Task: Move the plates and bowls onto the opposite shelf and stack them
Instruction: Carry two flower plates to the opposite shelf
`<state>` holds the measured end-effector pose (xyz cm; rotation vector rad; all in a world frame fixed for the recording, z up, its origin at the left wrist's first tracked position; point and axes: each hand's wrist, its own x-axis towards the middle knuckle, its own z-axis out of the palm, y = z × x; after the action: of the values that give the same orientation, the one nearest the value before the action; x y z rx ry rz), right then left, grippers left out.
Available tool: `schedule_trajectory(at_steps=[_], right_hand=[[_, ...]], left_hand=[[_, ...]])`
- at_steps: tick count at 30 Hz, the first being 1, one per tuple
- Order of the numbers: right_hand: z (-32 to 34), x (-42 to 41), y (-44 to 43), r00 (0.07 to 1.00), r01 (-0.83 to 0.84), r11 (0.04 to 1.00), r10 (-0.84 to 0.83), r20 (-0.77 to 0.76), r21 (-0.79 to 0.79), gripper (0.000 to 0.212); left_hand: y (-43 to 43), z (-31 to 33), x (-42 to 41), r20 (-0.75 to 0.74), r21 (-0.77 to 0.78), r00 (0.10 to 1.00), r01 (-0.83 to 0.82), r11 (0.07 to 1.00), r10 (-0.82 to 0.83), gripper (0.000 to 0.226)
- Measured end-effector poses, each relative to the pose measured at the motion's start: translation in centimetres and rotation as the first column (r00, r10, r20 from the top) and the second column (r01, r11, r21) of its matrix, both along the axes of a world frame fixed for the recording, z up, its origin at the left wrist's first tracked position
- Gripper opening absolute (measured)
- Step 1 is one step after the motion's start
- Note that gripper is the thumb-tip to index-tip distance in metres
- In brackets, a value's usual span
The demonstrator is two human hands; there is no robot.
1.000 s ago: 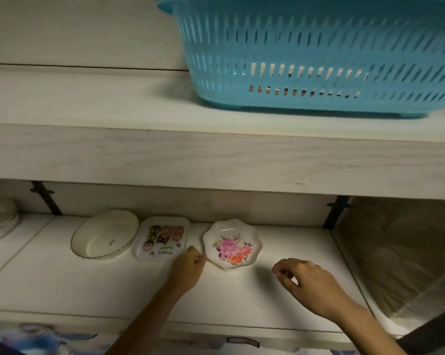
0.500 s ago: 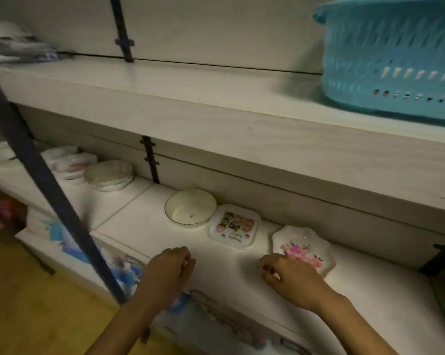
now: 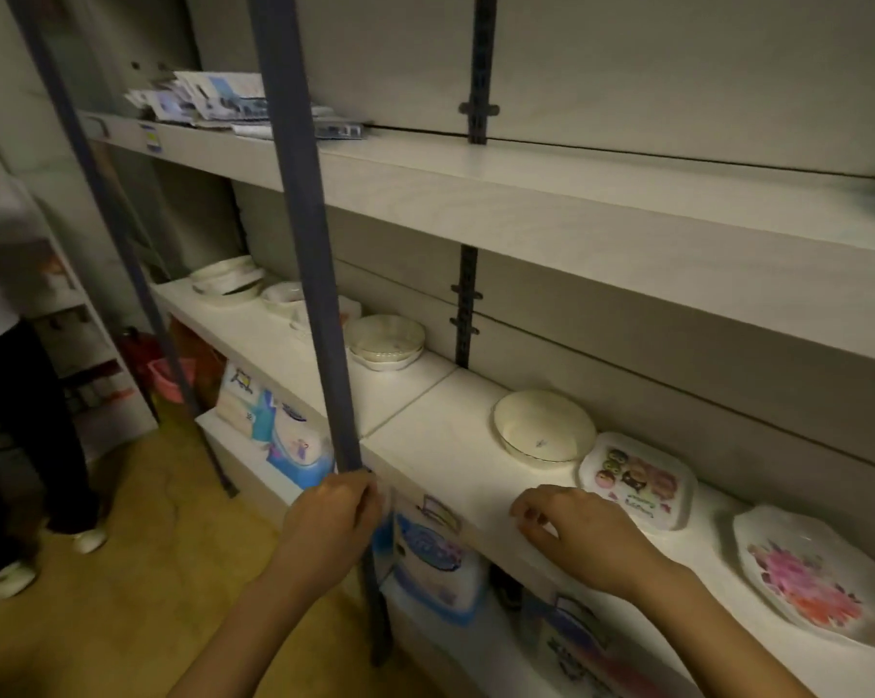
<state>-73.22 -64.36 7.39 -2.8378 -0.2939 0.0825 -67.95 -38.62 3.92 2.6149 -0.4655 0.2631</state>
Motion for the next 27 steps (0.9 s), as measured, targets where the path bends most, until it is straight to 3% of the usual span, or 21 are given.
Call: schedule_trajectory(at_steps=[11, 20, 27], right_hand=[[0.2, 8.4, 15.6, 0.997, -0.075, 0.996, 0.075, 0.013, 0.038, 0.027], [0.7, 16.4, 24.5, 0.992, -0.128, 0.985, 0.126, 0.017, 0.117, 0.026], [0.2, 25.8, 29.5, 0.998, -0.058, 0.990, 0.053, 0.040, 0.128, 0.027]], left_hand=[[15.0, 1.0, 7.5, 0.038, 0.103, 0.997, -0.068, 0.992, 0.065, 0.021], [23.2, 0.4, 15.6, -0.038, 0.093, 0.995, -0.087, 0.992, 0.090, 0.022], [28.1, 1.3, 25.0, -0.049, 0.145, 0.998, -0.037, 0.989, 0.045, 0.023]])
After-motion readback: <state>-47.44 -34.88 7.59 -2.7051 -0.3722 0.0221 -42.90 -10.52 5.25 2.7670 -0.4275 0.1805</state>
